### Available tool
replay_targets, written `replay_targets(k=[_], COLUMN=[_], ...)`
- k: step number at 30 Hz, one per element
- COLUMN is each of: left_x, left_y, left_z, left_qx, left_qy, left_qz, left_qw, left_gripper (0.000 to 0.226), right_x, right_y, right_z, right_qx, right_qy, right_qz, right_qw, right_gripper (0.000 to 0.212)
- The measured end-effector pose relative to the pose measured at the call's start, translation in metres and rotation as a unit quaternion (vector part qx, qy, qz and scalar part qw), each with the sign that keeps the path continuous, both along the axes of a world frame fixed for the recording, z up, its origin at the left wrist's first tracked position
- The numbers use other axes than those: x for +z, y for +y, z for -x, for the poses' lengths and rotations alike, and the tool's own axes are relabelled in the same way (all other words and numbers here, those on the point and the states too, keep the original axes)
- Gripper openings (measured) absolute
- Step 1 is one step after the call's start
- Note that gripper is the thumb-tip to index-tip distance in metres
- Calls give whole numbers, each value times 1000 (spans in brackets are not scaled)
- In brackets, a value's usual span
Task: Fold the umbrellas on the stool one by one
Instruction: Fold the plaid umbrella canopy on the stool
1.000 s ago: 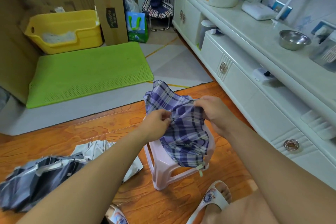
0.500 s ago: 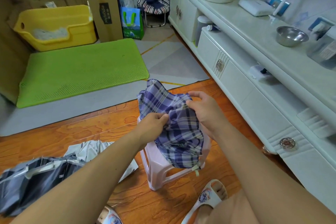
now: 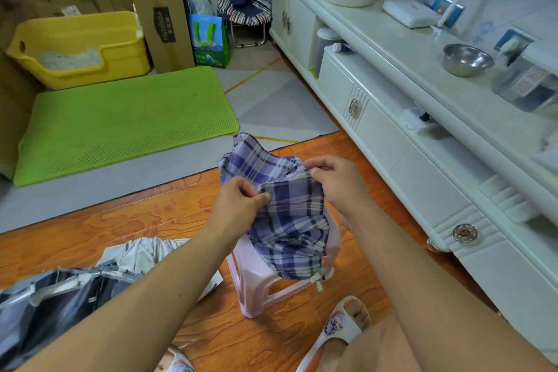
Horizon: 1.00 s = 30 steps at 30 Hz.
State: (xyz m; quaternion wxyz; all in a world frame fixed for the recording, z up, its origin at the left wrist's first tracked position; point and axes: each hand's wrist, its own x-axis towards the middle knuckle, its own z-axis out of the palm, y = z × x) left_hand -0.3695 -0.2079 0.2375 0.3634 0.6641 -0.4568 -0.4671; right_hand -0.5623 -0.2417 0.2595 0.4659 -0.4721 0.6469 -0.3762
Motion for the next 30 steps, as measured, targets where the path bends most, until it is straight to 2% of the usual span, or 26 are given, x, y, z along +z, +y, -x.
replay_targets(k=[3, 11, 14, 17, 20, 23, 26, 30], left_x=[1, 8, 9, 13, 17, 20, 23, 20], left_y=[0, 0, 2, 5, 11, 15, 19, 21], left_z=[-6, -12, -11, -9, -7, -7, -8, -13], left_qx=[-46, -115, -114, -65, 20, 85, 86, 10], left_qy=[-58, -72, -62, 1, 119, 151, 120, -46], left_qz=[-3, 40, 33, 0, -42, -35, -21, 33], left_qw=[997, 990, 991, 998, 992, 984, 989, 998], left_gripper=[22, 45, 31, 15, 14, 15, 17, 23], right_x=[4, 4, 7, 9, 10, 11, 12, 16], right_y=[1, -3, -2, 0, -1, -1, 0, 3], right_z=[2, 10, 11, 10, 11, 10, 9, 7], right_qx=[17, 25, 58, 70, 58, 60, 69, 104], right_qy=[-3, -27, -36, -32, -27, -19, -14, -23], right_qz=[14, 65, 91, 98, 105, 108, 114, 112], right_qw=[1000, 997, 994, 992, 992, 992, 991, 988], right_gripper=[20, 16, 21, 27, 29, 26, 26, 27])
